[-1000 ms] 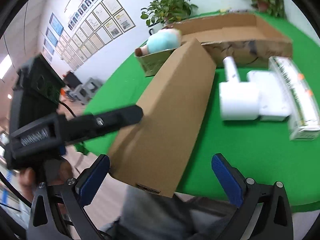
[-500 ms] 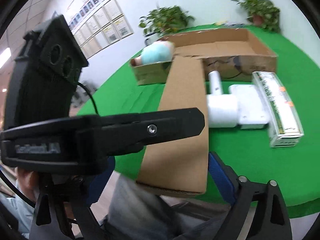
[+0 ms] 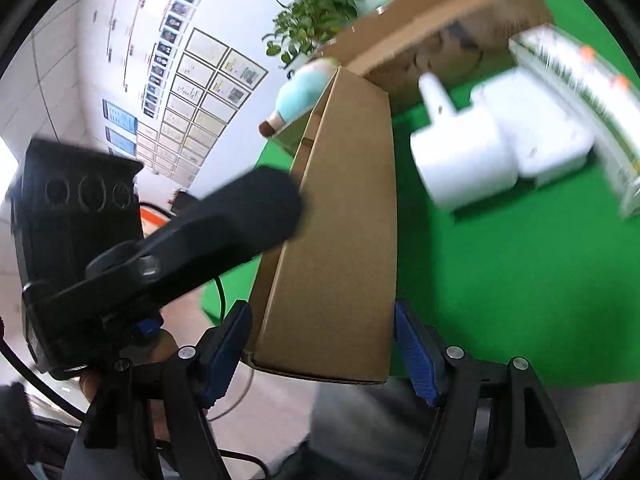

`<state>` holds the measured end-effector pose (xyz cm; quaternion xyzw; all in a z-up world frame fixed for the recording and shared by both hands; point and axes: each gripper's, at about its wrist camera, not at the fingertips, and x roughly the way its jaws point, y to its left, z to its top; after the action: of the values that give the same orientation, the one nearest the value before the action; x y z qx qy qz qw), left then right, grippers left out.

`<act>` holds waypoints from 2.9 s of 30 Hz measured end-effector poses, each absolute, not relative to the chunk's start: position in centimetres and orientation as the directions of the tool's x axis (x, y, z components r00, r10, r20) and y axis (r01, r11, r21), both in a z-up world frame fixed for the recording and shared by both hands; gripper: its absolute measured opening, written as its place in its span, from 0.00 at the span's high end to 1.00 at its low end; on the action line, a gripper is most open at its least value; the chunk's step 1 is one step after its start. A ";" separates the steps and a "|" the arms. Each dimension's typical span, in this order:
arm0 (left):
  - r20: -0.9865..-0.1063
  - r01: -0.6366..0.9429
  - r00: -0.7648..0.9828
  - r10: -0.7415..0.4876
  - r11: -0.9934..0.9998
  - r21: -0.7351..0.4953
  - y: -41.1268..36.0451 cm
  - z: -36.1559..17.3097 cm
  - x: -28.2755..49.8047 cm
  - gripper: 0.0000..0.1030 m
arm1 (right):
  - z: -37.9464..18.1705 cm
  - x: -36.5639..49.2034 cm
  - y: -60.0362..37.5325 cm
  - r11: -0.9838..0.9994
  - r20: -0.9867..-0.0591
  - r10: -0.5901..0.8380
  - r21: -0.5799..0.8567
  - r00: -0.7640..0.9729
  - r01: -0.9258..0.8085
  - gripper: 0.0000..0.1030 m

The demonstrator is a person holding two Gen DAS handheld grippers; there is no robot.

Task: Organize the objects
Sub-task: 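Lift the narrow cardboard box with the left gripper and turn it upright, then carry the narrow box with the left gripper over the large box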

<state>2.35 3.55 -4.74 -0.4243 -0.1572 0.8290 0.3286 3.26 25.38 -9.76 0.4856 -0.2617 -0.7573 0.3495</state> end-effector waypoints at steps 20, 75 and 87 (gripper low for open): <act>-0.735 -0.184 -0.506 0.452 -0.889 -0.420 -1.9 -8.8 1.3 0.59 | -8.1 3.0 20.2 -0.866 -0.756 -0.481 0.329 -0.444 0.377 0.62; -0.659 -0.189 -0.694 0.290 -0.957 -0.222 0.9 0.6 0.9 0.88 | 0.6 1.7 19.0 -0.946 -0.610 -0.316 0.146 -0.727 0.289 0.93; -0.559 -0.243 -0.775 0.294 -0.956 -0.166 1.0 8.2 -3.8 0.88 | 8.9 -1.5 18.7 -0.951 -0.478 -0.309 0.130 -0.822 0.282 0.93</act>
<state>-3.82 0.99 8.24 -0.3031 -0.0423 0.9412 0.1428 -1.47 18.70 8.88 0.2547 -0.0268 -0.9541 0.1550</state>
